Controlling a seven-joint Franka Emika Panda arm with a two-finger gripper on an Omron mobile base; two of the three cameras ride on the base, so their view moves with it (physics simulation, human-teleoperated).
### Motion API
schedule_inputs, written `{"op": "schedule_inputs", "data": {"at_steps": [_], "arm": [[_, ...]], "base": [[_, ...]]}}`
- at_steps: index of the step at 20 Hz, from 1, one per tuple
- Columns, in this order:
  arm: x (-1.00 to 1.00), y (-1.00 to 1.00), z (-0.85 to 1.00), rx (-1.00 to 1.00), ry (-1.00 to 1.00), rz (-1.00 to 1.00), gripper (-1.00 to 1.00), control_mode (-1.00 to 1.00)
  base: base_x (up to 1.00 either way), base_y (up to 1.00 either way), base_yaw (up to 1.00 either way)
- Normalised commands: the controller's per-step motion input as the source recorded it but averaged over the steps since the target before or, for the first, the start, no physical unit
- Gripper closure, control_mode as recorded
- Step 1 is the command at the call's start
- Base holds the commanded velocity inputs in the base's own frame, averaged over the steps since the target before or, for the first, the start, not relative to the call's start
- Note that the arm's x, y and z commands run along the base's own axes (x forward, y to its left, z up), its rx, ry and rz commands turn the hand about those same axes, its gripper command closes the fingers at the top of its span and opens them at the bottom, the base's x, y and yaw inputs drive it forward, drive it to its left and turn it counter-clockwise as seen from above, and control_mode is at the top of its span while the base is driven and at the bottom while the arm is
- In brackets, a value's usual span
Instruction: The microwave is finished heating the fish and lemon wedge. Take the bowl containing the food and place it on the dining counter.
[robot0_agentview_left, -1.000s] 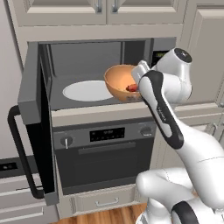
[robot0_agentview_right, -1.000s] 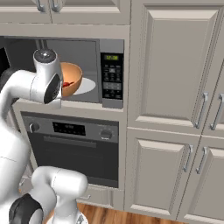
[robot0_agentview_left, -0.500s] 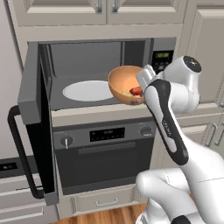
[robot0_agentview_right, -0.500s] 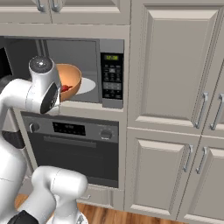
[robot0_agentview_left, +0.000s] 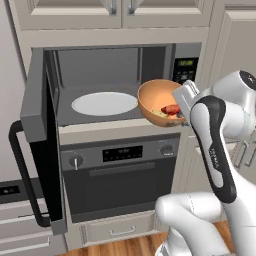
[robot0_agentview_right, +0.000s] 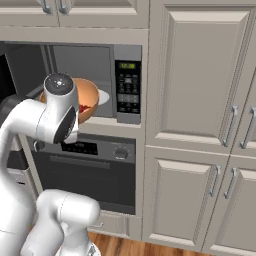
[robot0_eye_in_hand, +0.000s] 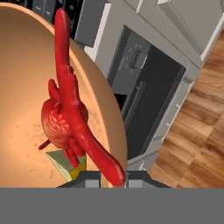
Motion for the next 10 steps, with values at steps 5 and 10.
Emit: {"op": "schedule_inputs", "data": {"at_steps": [5, 10], "arm": [[-0.12, -0.05, 0.0, 0.0, 0.0, 0.05, 1.0, -1.0], [0.0, 0.0, 0.0, 0.0, 0.0, 0.0, 1.0, -1.0]], "base": [[0.0, 0.0, 0.0], [0.0, 0.0, 0.0]]}}
